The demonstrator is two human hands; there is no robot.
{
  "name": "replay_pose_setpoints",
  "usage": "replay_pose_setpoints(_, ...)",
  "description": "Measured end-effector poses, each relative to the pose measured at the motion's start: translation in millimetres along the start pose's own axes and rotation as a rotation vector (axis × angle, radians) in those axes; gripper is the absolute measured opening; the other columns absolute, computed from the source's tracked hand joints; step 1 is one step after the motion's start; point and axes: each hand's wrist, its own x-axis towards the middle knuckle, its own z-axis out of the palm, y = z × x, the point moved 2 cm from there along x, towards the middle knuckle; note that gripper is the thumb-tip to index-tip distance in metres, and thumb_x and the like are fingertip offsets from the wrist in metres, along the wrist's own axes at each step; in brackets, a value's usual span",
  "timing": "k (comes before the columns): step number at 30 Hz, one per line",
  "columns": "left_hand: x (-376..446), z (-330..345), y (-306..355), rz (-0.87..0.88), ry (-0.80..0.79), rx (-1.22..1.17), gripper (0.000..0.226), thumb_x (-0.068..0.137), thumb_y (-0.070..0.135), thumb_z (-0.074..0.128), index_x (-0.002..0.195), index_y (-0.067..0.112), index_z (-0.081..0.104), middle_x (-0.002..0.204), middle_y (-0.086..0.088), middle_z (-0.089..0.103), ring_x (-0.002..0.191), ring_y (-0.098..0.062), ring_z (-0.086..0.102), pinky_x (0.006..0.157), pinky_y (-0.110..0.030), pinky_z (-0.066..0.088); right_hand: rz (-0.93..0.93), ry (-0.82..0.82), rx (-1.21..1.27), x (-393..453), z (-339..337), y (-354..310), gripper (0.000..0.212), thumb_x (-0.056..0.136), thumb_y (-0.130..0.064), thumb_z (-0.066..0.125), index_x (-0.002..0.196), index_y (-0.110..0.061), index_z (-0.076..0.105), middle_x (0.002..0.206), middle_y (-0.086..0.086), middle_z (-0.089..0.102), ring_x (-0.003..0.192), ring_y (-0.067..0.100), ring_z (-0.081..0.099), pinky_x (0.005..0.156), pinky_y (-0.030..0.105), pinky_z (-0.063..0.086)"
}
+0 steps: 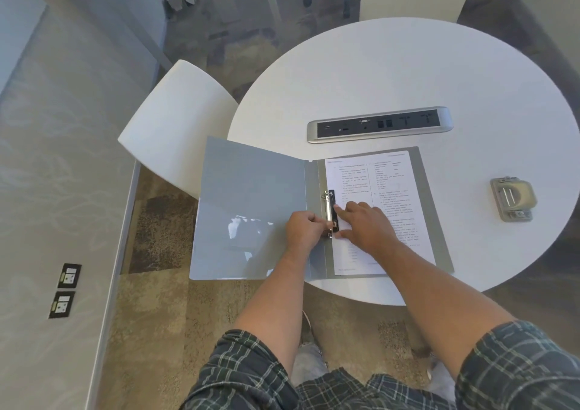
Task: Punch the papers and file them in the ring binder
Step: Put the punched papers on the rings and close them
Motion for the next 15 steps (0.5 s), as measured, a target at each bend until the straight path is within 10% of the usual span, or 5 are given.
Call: replay_pose_setpoints(15,-3,-4,5,-0.091,-0.07,0.02,0.018,0.092,-0.007,0.062,0.087,0.005,0.076,0.095,-0.021,0.079,0.086,-0.028,0.079,0.073,-0.031,0.064,0.021,0.015,0.036,-12,-4,-4,0.057,0.102,-0.038,0.061,0.156,-0.028,0.044,0.131,-0.003,0.063,0.118,0.021,0.057,0.09,0.038,0.047)
